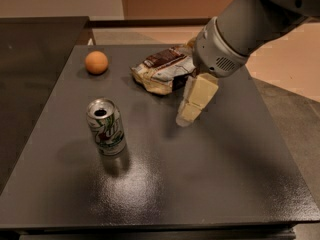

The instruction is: Move 7up can near orange

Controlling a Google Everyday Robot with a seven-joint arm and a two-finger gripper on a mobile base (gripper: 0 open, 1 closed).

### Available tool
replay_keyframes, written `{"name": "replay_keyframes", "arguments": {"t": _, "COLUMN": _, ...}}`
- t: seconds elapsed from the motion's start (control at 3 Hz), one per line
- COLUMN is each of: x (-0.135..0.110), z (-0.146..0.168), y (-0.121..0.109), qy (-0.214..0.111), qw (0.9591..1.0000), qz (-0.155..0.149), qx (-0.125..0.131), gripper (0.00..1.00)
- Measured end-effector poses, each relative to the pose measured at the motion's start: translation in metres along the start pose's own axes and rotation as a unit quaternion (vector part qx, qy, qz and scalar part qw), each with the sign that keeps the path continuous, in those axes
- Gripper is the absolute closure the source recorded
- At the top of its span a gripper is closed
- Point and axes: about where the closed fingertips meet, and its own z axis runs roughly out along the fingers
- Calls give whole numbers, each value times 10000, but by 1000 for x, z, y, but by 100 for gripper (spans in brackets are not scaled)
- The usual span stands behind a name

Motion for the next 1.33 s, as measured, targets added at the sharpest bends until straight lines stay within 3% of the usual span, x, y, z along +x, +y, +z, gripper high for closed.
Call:
{"name": "replay_keyframes", "arguments": {"t": 0.33, "x": -28, "z": 30, "y": 6, "qy": -345, "qw": 9984, "qz": -269, "qx": -358, "gripper": 0}}
{"name": "replay_keyframes", "arguments": {"t": 0.67, "x": -56, "z": 58, "y": 11, "qy": -645, "qw": 9943, "qz": -489, "qx": -692, "gripper": 0}}
{"name": "replay_keyframes", "arguments": {"t": 1.33, "x": -83, "z": 87, "y": 37, "qy": -1022, "qw": 9787, "qz": -1080, "qx": -1418, "gripper": 0}}
